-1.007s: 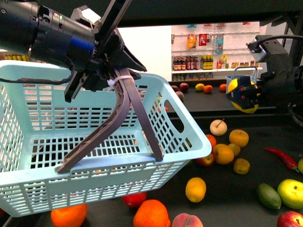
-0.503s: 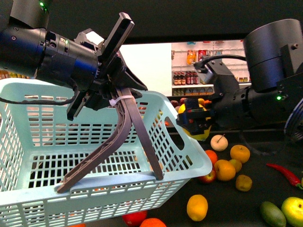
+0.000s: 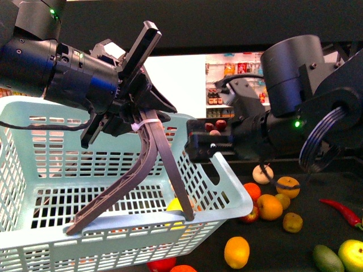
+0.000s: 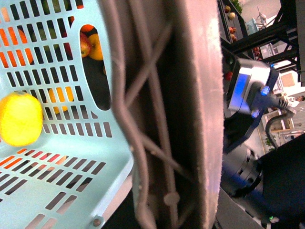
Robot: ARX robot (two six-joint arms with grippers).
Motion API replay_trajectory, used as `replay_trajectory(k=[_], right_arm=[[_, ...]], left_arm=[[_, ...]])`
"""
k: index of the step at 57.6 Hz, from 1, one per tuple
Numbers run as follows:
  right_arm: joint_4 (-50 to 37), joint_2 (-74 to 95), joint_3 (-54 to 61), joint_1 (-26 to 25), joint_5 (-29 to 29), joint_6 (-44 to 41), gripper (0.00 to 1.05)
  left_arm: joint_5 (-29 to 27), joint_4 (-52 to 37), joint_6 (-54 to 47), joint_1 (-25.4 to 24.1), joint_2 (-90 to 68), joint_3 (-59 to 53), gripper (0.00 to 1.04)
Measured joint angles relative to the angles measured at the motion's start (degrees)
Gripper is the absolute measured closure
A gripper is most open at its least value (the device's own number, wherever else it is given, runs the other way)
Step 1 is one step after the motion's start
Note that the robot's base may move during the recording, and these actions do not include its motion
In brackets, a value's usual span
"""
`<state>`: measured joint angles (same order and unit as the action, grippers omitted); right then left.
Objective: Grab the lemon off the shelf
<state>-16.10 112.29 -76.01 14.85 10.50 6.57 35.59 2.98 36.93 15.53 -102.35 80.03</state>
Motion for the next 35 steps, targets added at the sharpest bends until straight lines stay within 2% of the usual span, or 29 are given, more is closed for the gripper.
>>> replay_trajectory(k=[15, 22, 35], right_arm=[[2.08, 3.56, -6.32, -12.98, -3.56, -0.66, 0.02], [2.47, 9.20, -7.96, -17.42, -4.96, -2.32, 0.02], [7.37, 23.96, -12.04, -20.41, -7.98, -3.74, 0.02]], left_arm=[[0.02, 0.00, -0.02, 0.00, 0.00, 0.00, 0.91], [0.02, 0.00, -0.04, 0.00, 0.00, 0.00, 0.91], [0.02, 0.00, -0.04, 0.00, 0.00, 0.00, 0.91]])
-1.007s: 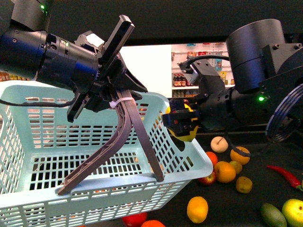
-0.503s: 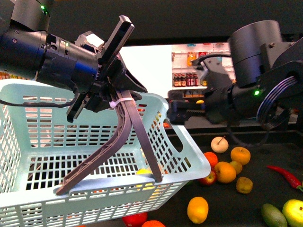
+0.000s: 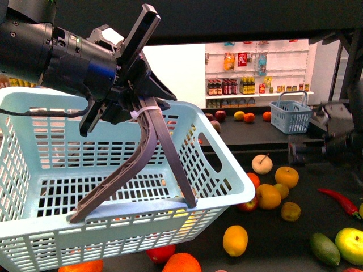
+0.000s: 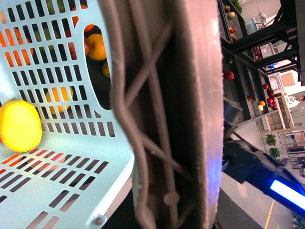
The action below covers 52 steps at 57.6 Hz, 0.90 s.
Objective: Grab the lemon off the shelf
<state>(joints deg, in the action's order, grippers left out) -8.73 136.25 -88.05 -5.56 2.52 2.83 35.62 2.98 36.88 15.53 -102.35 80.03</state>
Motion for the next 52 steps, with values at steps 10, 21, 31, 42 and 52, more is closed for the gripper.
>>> replay_trajectory(k=[10, 21, 31, 42, 52], right_arm=[[4.52, 9.62, -7.30, 2.10, -0.85, 3.96, 0.02], [11.45, 17.79, -20.17, 6.01, -3.19, 11.67, 0.02], [19.32, 24.00, -32.20, 9.25, -4.22, 18.75, 0.02], [28.61, 32.59, -49.03, 13.07, -4.57, 24.83, 0.02], [38.73, 42.77, -67.12, 14.32, -5.09, 26.12, 0.02]], left_arm=[[-0.02, 0.00, 0.02, 0.00, 0.00, 0.00, 0.91], [0.00, 0.00, 0.02, 0.00, 0.00, 0.00, 0.91], [0.00, 0.00, 0.00, 0.00, 0.00, 0.00, 0.91], [-0.02, 0.00, 0.00, 0.00, 0.00, 0.00, 0.91], [-0.02, 0.00, 0.02, 0.00, 0.00, 0.00, 0.91]])
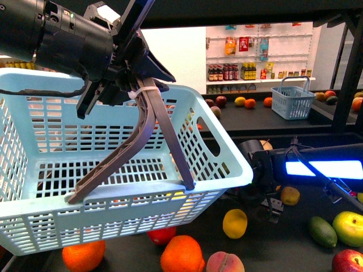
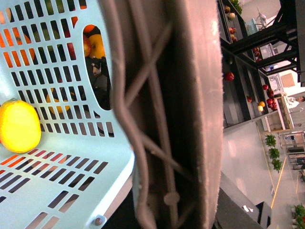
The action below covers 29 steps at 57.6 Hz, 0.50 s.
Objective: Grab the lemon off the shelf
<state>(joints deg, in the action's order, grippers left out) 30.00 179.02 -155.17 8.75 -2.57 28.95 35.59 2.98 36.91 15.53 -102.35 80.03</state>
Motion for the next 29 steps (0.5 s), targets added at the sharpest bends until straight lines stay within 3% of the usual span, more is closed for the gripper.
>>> replay_trajectory(k=[15, 29], right_arm=[[4.02, 6.23, -9.03, 0.00, -0.68, 0.04, 0.02], [3.82, 6.43, -10.62, 0.09, -0.85, -0.26, 0.02]], left_arm=[[0.02, 0.00, 0.00, 0.00, 0.00, 0.00, 0.91], [0.00, 0.00, -0.02, 0.00, 0.00, 0.00, 0.91]])
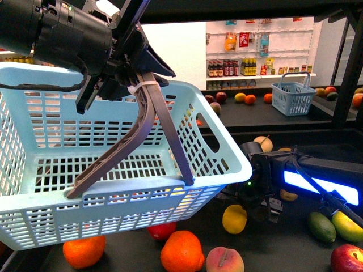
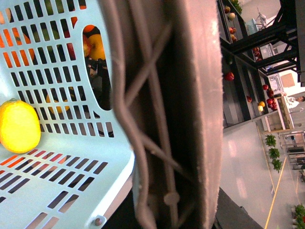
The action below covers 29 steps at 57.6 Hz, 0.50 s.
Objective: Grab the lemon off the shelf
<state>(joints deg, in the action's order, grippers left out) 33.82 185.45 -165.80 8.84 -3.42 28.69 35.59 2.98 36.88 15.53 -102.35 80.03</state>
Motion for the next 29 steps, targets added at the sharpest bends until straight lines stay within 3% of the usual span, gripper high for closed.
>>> replay_trajectory(k=[29], right_arm=[[-0.09, 3.30, 0.00, 0.39, 0.22, -0.87, 0.04]], left_arm=[[0.02, 0.00, 0.02, 0.00, 0.00, 0.00, 0.91]])
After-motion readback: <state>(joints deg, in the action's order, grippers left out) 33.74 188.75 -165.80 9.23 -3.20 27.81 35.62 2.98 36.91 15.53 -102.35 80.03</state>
